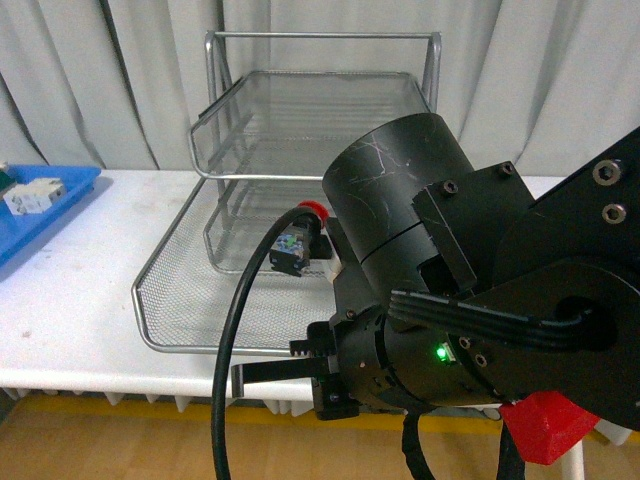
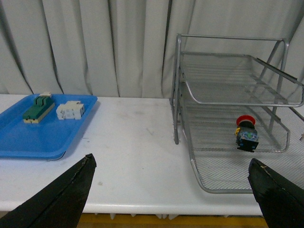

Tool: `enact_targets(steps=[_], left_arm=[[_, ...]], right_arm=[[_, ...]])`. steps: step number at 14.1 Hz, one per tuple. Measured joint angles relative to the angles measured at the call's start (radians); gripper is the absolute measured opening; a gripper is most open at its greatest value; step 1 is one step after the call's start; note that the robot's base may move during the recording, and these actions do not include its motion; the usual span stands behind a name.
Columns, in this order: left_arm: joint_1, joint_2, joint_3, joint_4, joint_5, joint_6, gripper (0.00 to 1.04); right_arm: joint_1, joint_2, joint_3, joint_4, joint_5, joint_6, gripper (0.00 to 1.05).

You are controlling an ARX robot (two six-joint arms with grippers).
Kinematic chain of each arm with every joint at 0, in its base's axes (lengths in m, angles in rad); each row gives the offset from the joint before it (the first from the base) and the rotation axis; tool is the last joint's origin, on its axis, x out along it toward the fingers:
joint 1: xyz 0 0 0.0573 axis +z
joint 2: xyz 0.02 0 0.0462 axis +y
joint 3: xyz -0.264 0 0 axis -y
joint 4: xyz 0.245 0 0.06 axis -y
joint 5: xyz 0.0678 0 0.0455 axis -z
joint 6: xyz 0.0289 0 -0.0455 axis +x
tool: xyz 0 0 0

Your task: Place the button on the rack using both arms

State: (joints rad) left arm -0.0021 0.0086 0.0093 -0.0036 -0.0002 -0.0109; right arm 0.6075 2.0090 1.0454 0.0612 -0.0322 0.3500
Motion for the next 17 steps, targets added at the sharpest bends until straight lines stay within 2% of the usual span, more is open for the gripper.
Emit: enact_targets(steps=[11, 17], left_arm=[[0.000, 0.000, 0.000, 0.000, 0.000, 0.000, 0.98], [0.000, 0.000, 0.000, 0.000, 0.000, 0.000, 0.98]], right_arm=[[-0.130, 0.116, 0.190, -0.077, -0.021, -0.014, 0.02], [-0.138, 0.138, 0.223, -0.098, -0.029, -0.014, 0.02]])
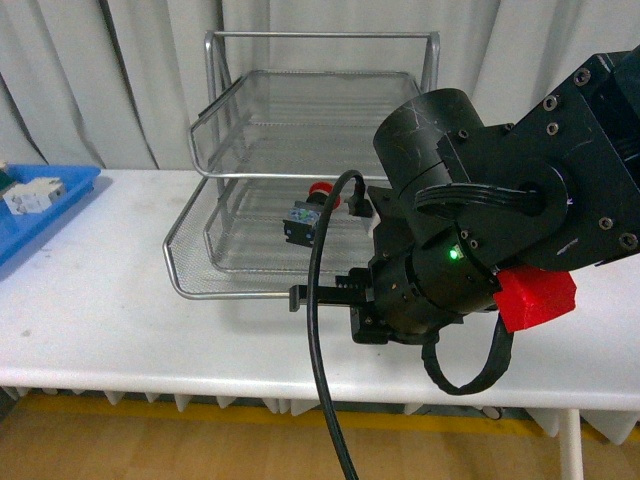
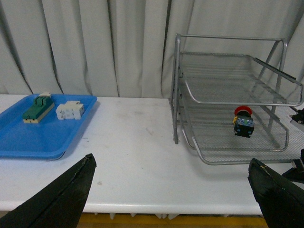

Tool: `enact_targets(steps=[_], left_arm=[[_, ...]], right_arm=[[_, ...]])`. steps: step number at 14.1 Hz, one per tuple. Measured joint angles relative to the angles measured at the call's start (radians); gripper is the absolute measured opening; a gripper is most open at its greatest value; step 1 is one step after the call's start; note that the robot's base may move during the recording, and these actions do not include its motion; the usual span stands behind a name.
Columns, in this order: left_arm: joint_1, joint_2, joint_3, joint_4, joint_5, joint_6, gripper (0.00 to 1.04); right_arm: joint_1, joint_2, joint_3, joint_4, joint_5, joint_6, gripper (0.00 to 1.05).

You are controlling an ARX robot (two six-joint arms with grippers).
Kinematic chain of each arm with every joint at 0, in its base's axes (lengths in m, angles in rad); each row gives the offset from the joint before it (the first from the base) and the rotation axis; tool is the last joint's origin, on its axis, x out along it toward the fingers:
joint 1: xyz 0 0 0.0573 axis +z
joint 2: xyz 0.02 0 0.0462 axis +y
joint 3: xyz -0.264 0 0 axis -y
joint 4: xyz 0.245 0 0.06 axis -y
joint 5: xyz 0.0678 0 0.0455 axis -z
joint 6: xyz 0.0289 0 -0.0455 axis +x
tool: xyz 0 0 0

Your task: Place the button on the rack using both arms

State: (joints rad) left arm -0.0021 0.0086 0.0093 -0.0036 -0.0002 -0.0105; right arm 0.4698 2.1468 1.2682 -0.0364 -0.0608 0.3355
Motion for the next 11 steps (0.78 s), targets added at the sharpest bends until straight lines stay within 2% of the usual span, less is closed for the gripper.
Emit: enact_targets(steps=[11], left_arm=[[0.000, 0.000, 0.000, 0.000, 0.000, 0.000, 0.98]], right_arm=[[0.029, -0.061, -0.024, 0.006, 0.008, -0.024, 0.02]])
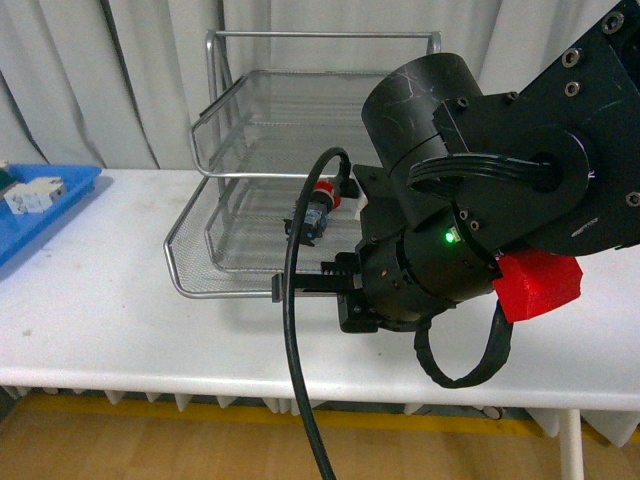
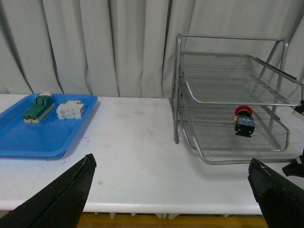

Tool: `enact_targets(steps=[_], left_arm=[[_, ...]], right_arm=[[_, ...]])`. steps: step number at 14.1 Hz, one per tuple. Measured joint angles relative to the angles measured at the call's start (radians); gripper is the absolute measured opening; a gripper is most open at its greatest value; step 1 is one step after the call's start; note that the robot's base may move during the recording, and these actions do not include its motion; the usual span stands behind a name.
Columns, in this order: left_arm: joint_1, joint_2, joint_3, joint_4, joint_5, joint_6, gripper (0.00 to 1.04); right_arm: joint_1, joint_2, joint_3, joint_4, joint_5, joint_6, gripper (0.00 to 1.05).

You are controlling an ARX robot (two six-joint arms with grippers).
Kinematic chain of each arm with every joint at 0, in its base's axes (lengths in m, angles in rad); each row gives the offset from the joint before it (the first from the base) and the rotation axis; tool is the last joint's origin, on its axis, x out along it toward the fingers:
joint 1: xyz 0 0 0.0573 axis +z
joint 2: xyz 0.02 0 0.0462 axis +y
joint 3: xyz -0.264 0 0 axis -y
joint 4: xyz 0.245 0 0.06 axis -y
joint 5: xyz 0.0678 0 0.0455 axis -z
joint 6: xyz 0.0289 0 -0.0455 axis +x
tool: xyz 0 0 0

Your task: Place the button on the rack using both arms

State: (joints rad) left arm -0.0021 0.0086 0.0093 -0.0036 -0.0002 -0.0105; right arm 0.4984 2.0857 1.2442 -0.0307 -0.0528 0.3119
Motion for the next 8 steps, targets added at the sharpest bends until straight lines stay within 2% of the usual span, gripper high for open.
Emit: enact_targets(steps=[5, 8], left_arm=[[0.000, 0.000, 0.000, 0.000, 0.000, 0.000, 0.98], [0.000, 0.000, 0.000, -0.001, 0.000, 0.000, 0.98]], right_arm=[[-0.010, 0.022, 0.029, -0.022, -0.014, -0.018, 0.02], [-0.070, 0.034, 0.141, 0.034, 0.039, -0.048, 0.02]])
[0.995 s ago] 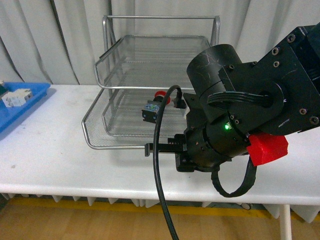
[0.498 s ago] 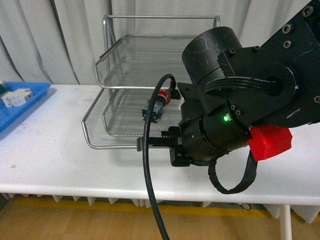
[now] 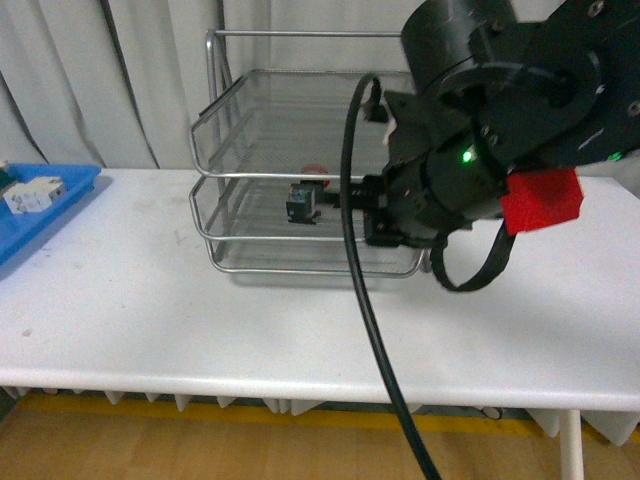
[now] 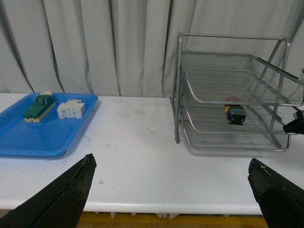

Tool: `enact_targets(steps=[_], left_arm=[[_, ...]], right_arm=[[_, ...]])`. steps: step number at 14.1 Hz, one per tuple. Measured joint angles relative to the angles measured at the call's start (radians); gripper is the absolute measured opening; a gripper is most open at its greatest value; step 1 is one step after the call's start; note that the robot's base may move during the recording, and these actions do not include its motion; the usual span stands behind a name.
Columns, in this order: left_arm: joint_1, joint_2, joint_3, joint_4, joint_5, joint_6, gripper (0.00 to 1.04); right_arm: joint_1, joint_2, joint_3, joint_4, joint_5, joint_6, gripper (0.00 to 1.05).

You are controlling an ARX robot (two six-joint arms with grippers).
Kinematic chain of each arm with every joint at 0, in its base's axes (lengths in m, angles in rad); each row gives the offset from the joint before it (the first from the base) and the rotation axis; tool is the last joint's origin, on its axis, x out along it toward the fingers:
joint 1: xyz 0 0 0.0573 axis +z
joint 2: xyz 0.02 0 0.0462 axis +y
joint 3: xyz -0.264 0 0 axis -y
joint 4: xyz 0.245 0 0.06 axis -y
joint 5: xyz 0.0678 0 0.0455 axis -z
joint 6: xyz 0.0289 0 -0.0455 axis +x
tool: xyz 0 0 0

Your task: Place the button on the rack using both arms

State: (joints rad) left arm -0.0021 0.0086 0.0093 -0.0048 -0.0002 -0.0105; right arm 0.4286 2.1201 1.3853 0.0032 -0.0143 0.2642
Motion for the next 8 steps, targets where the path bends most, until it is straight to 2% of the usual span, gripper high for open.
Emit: enact_targets(steps=[2, 8], left_arm=[[0.000, 0.000, 0.000, 0.001, 0.000, 0.000, 0.98], [0.000, 0.000, 0.000, 0.001, 0.000, 0.000, 0.98]], right_arm=[[-0.024, 0.005, 0.007, -0.021, 0.010, -0.004, 0.02], [-0.023, 0.009, 0.017, -0.055, -0.017, -0.011, 0.02]])
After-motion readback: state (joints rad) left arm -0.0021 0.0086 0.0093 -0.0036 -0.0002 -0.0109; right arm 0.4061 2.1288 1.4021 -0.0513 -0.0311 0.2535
